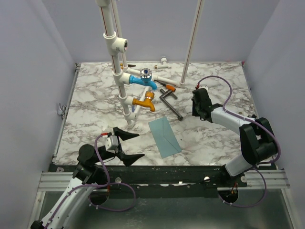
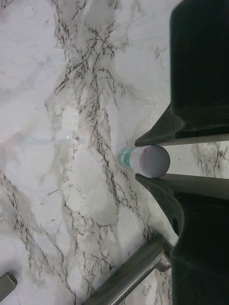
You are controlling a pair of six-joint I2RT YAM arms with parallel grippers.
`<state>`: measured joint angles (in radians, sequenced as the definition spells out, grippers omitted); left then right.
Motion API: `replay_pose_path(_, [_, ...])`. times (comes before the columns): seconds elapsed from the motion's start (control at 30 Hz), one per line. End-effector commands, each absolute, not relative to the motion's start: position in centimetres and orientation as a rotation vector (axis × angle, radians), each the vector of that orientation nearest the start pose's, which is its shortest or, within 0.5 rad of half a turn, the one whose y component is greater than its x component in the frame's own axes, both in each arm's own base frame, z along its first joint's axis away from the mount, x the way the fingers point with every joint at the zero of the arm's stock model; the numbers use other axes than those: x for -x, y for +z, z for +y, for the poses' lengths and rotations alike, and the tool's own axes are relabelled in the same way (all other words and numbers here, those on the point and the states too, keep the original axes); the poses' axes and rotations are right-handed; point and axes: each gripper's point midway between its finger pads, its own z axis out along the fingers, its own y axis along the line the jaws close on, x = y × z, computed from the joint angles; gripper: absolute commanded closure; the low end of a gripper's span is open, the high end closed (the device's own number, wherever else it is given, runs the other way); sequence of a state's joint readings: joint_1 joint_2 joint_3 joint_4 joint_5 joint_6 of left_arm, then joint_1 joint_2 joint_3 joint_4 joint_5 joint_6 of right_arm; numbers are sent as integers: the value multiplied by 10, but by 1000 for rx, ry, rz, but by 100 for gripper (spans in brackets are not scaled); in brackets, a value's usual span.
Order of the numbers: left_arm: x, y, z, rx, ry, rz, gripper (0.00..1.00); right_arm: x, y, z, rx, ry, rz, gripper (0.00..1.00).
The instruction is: Place the letter into the envelope and seal it
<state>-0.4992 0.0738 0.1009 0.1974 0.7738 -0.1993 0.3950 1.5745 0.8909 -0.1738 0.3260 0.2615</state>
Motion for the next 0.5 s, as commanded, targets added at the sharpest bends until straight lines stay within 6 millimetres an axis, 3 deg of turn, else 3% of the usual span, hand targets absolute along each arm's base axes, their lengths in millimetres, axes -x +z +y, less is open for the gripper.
replay_pose_path(0.0, [-114,210,-206,-869,-1070,1195,4,-357,46,99,11,-95,2420,65])
replay_pose_path(0.3, [-113,210,-206,-869,-1069,1194,4,-358,50,101,16,-82,2416,49])
replay_pose_path(0.47, [-114,210,-206,-868,-1069,1195,4,-359,52,102,24,-81,2413,31])
